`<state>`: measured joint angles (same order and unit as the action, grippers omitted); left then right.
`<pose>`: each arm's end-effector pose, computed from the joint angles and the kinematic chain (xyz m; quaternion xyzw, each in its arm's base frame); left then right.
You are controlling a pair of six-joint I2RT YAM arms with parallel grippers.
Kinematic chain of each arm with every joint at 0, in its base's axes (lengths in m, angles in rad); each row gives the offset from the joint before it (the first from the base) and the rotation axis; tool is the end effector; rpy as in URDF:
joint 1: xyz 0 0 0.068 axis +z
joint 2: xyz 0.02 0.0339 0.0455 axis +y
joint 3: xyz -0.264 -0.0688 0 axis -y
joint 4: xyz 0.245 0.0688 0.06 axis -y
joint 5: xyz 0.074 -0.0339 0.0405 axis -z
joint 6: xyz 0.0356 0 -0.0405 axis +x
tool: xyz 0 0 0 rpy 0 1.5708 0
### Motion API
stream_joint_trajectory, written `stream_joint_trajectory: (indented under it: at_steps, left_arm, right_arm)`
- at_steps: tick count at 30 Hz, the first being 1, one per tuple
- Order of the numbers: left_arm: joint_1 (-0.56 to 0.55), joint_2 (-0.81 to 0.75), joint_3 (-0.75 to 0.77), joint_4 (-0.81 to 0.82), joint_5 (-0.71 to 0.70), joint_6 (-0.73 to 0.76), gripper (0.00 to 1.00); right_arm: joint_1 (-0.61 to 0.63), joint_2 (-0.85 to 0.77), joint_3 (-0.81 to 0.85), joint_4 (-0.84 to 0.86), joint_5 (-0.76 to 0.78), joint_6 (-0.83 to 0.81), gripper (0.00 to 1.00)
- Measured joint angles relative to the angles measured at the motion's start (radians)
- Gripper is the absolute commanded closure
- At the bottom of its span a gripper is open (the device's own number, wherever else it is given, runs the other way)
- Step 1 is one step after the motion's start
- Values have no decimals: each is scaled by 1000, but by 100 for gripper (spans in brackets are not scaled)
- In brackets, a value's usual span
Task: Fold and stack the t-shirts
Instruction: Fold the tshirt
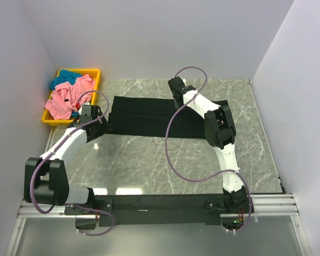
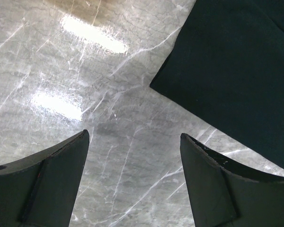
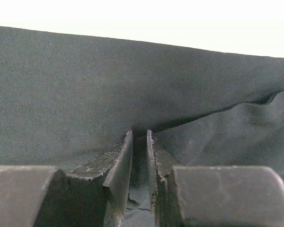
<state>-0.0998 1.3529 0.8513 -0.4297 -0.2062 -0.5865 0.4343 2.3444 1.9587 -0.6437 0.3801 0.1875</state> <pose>0.2709 -0.0198 0.2187 -0.2589 0.9087 -0.0132 0.3273 0.4675 0.2023 0.1740 -0.0663 0.9453 -0.0930 0.3057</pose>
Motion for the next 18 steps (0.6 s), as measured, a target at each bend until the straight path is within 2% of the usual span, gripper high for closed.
stream_joint_trajectory:
  at_steps: [9, 10, 15, 18]
  left_arm:
    - [0, 0, 0, 0, 0, 0, 17]
    - [0, 0, 0, 0, 0, 0, 17]
    - [0, 0, 0, 0, 0, 0, 17]
    - [0, 0, 0, 0, 0, 0, 17]
  right_arm:
    - [0, 5, 2, -6, -6, -4, 76]
    - [0, 5, 2, -6, -6, -4, 82]
    - [0, 5, 2, -8, -6, -9, 100]
    - [0, 5, 2, -8, -6, -10, 100]
